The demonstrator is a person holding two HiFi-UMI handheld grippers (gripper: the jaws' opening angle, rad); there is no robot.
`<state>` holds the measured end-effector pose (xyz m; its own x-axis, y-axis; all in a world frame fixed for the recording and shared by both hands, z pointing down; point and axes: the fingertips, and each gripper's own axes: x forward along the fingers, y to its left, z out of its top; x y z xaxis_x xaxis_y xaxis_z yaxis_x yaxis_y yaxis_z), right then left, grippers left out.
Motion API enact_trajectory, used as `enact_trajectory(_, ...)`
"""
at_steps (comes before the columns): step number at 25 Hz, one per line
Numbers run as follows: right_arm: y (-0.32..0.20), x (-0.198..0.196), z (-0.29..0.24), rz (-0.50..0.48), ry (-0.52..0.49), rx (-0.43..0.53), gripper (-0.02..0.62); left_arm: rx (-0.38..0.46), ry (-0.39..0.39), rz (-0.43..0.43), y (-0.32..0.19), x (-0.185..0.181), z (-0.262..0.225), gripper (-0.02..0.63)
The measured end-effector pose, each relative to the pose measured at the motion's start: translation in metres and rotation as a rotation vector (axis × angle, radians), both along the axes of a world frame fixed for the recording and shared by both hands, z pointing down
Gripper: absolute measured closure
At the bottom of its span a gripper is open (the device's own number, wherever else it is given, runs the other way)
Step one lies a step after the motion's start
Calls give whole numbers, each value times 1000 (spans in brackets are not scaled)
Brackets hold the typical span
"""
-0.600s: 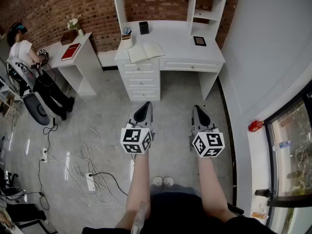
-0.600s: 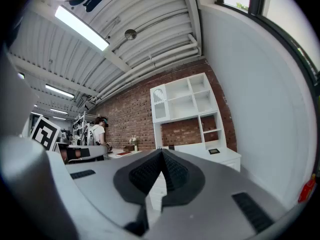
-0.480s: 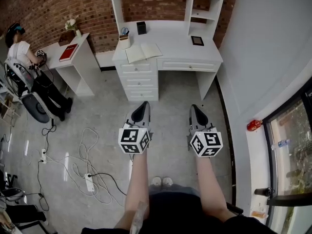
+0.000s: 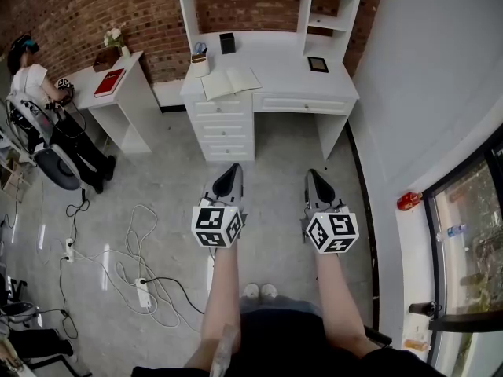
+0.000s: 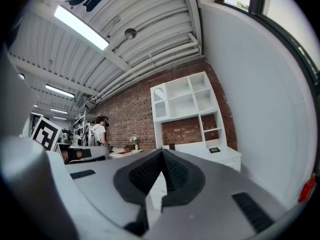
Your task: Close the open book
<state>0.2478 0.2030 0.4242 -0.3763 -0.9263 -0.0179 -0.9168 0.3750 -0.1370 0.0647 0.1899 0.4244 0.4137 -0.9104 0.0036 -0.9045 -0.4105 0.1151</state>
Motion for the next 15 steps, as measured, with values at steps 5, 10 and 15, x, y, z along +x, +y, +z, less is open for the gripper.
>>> enact_trajectory(5, -1, -2, 1, -24, -7, -5, 597, -1, -5, 0, 0, 2, -1, 598)
enact_trajectory(10, -4, -12, 5, -65, 11, -7, 597, -6, -9, 29, 3, 5, 3, 598)
enact_trajectory(15, -3, -27, 12, -127, 29, -14, 597, -42, -40, 47, 10, 9, 18, 598)
